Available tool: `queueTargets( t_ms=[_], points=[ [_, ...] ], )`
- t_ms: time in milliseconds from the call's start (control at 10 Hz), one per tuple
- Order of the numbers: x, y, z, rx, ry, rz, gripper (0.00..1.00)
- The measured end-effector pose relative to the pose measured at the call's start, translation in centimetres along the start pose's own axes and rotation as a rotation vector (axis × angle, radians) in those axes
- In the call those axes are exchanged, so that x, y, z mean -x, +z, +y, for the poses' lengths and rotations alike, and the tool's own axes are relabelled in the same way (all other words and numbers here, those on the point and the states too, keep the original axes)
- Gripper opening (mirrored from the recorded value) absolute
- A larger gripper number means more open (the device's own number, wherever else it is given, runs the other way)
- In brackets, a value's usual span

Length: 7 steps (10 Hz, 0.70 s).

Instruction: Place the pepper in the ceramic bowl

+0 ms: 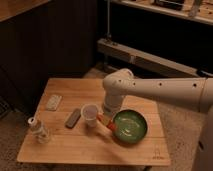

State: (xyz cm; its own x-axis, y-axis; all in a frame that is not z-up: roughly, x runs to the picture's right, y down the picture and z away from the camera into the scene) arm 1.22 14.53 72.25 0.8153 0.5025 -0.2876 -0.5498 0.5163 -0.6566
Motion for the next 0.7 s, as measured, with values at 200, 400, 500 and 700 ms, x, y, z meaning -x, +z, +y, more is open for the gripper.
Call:
queueTargets(
  t_ms=[200, 400, 500, 700],
  points=[
    [-1.3, 0.7, -0.8, 0.004, 0.009, -0.011, 0.01],
    [-1.9, 2.1, -1.8, 0.002, 0.018, -0.032, 0.01],
    [-2.2, 2.0, -2.3, 0.0, 0.025, -0.039, 0.01],
    [-3.6, 0.5, -4.2, -0.001, 0.049, -0.059, 0.01]
  ],
)
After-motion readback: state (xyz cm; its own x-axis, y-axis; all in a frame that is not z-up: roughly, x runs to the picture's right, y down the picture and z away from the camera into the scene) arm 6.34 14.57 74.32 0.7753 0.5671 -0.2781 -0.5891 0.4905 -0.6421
